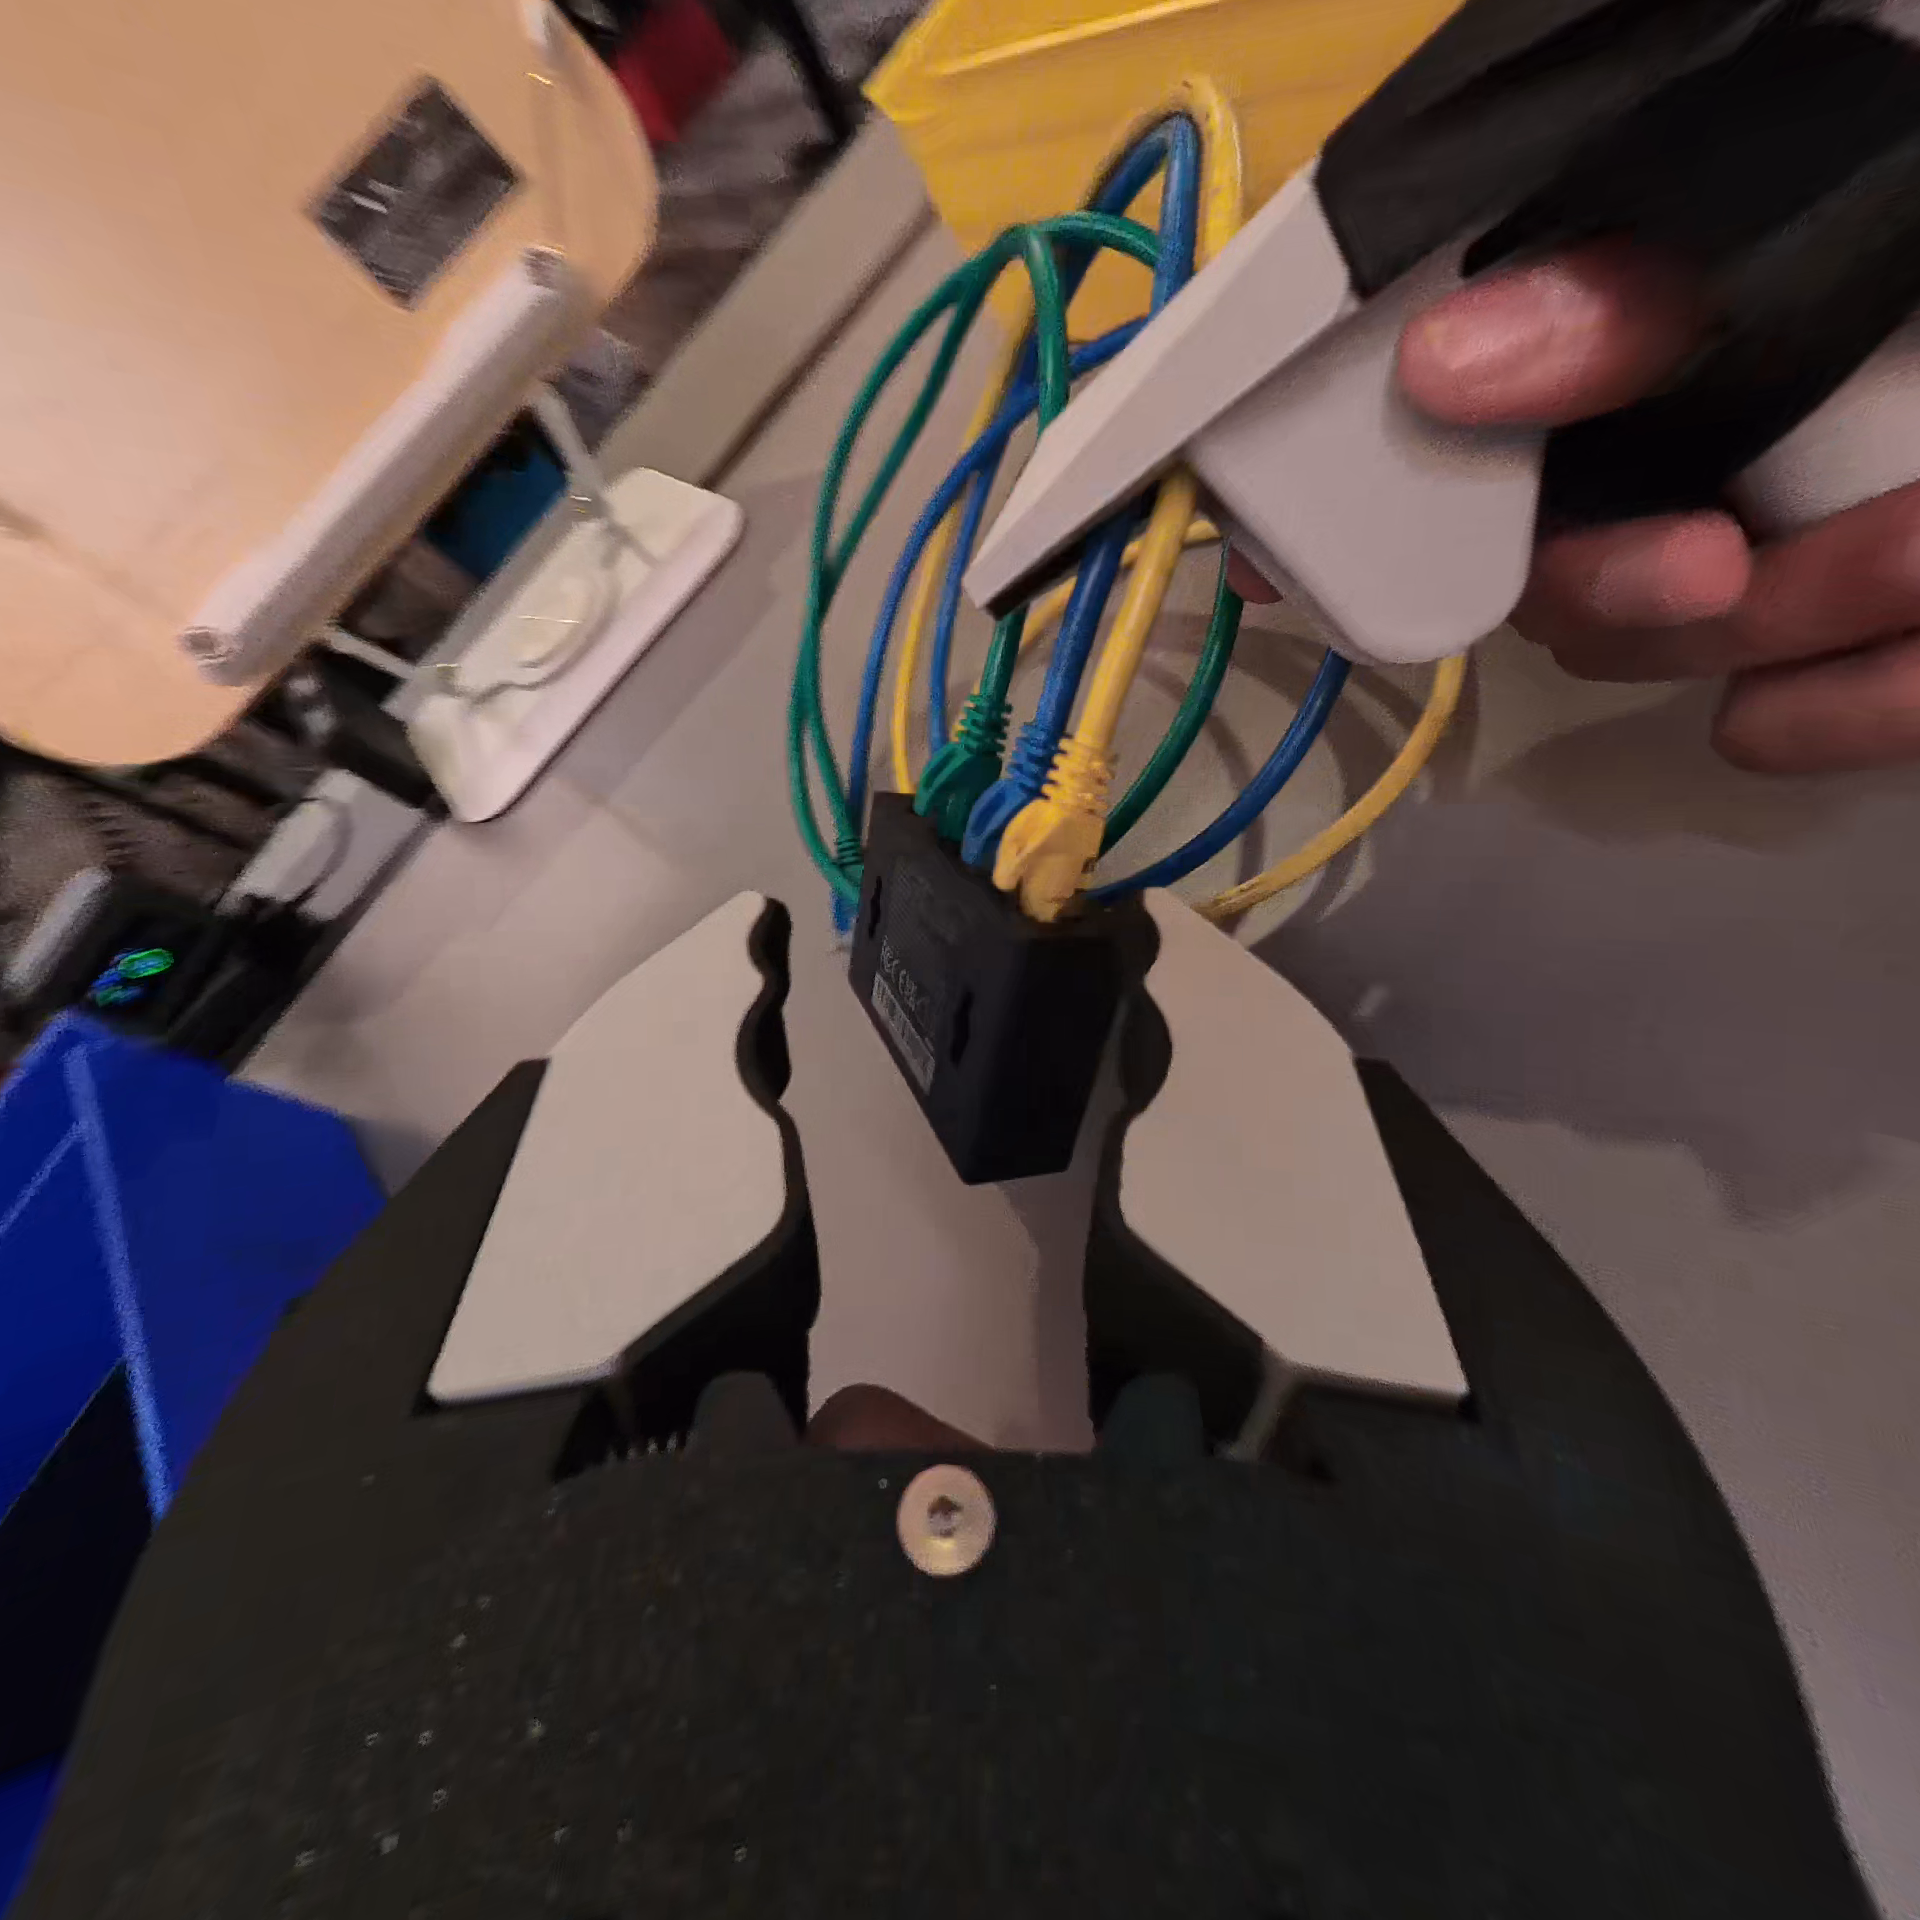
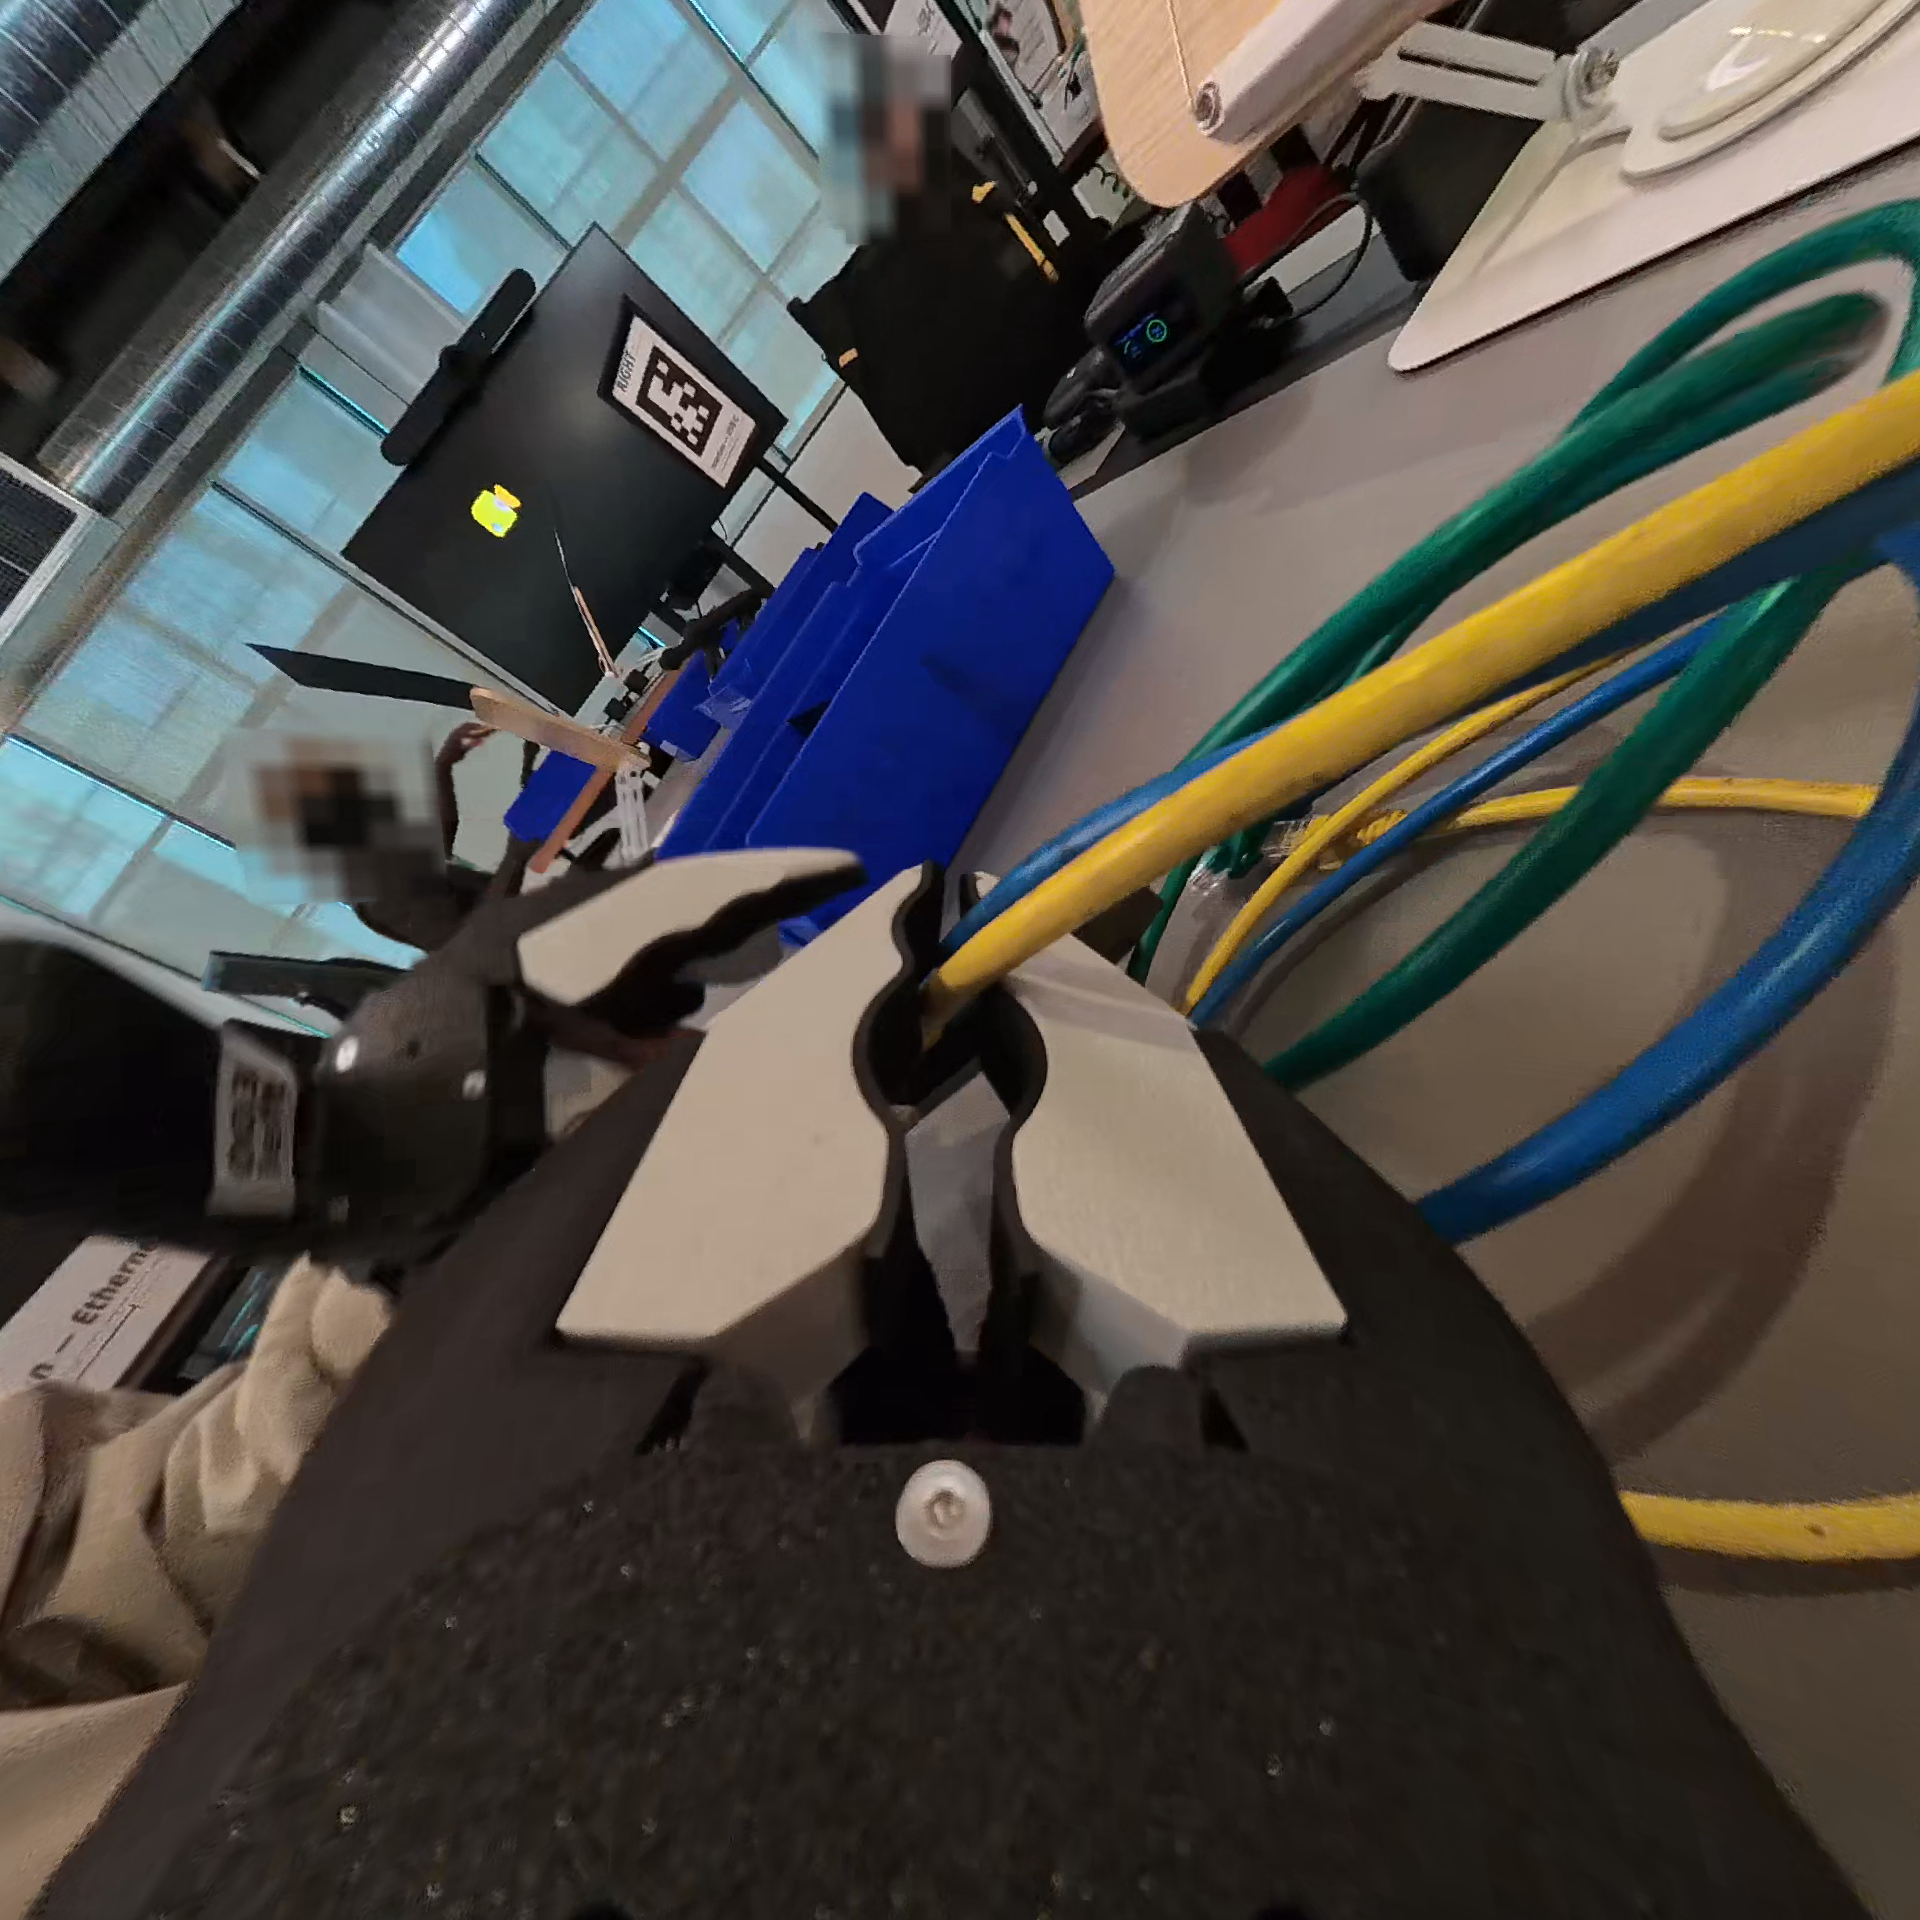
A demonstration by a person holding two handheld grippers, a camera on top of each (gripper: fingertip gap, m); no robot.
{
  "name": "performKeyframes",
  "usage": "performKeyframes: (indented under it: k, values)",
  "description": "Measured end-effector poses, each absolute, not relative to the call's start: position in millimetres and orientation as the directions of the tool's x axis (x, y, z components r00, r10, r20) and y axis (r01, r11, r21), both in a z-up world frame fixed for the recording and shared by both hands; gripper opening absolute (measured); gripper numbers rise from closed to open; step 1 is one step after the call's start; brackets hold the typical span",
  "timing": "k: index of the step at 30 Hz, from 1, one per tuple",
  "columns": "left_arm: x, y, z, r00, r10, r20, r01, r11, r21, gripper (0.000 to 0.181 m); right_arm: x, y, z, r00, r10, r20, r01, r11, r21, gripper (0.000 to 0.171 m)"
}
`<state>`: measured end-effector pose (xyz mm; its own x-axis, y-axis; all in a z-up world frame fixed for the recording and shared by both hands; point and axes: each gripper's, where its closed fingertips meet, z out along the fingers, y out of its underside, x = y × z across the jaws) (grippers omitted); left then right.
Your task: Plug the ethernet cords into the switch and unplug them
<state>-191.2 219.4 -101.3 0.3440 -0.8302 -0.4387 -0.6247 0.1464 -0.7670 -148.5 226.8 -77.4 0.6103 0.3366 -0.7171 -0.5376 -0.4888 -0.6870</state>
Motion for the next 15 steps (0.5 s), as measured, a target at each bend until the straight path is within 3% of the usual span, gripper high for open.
performKeyframes:
  k: [2, 6, 15]
  values:
    - [-196, 213, -103, 0.387, -0.758, -0.526, -0.639, 0.191, -0.745, 0.048, -156, 226, -76, 0.62, 0.335, -0.709, -0.532, -0.485, -0.694, 0.003]
    - [-200, 211, -108, 0.391, -0.625, -0.675, -0.73, 0.236, -0.641, 0.047, -161, 228, -78, 0.696, 0.301, -0.652, -0.508, -0.437, -0.743, 0.003]
    - [-196, 204, -121, 0.451, -0.657, -0.604, -0.688, 0.175, -0.704, 0.048, -162, 225, -75, 0.642, 0.289, -0.71, -0.579, -0.425, -0.696, 0.004]
